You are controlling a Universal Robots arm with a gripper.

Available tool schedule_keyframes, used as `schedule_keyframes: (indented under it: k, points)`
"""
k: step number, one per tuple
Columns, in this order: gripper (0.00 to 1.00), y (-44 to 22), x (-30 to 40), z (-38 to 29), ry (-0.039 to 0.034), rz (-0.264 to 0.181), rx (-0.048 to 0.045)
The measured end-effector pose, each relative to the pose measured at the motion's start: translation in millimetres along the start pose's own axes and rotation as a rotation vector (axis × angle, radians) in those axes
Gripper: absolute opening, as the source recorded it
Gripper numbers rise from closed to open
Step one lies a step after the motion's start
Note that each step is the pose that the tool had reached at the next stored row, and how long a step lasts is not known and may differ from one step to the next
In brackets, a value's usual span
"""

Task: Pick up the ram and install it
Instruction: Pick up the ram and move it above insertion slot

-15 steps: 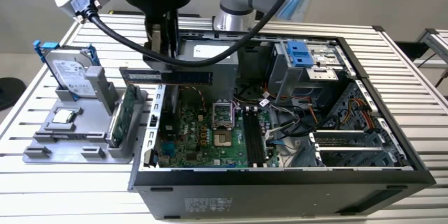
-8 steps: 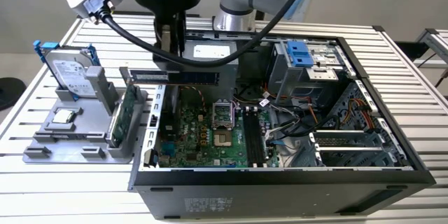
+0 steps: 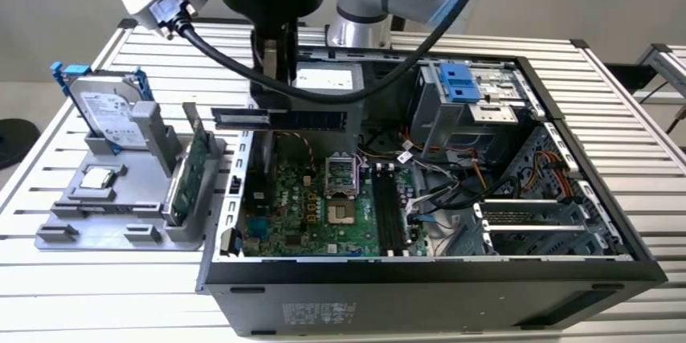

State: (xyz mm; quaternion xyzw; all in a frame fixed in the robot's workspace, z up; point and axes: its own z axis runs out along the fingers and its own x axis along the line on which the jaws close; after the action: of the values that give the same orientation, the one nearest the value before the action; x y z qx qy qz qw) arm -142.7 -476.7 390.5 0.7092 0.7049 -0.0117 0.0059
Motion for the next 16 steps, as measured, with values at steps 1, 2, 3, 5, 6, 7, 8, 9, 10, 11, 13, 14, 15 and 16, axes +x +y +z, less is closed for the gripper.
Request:
schedule_keyframes:
  k: [1,2,3,5,6,7,8,9,10,11,13,14,15,16]
  points:
    - [0.0,1.5,0.1,0.2,-0.0001,0.0,-0.0001]
    - [0.0,2.9,0.1,0.4,-0.0002,0.0,-0.0001]
    - [0.0,4.3,0.2,0.4,-0.0005,0.0,0.0]
    - [0.0,7.1,0.3,0.8,-0.0007,0.0,-0.0001]
    - [0.0,8.6,0.4,0.9,-0.0008,0.0,0.0]
    - [0.0,10.0,0.5,1.1,-0.0008,0.0,-0.0001]
    - [0.0,11.4,0.6,1.1,-0.001,0.0,0.0]
    - [0.0,12.8,0.6,1.3,-0.001,0.0,-0.0001]
    - [0.0,14.2,0.7,1.4,-0.0012,0.0,0.0]
    - [0.0,15.7,0.8,1.6,-0.0013,0.0,-0.0001]
    - [0.0,18.4,0.9,1.8,-0.0016,0.0,0.0]
    - [0.0,19.9,1.0,2.0,-0.0016,0.0,-0.0001]
    - [0.0,21.2,1.0,2.0,-0.0018,0.0,0.0]
    - [0.0,22.6,1.1,2.2,-0.0019,0.0,-0.0001]
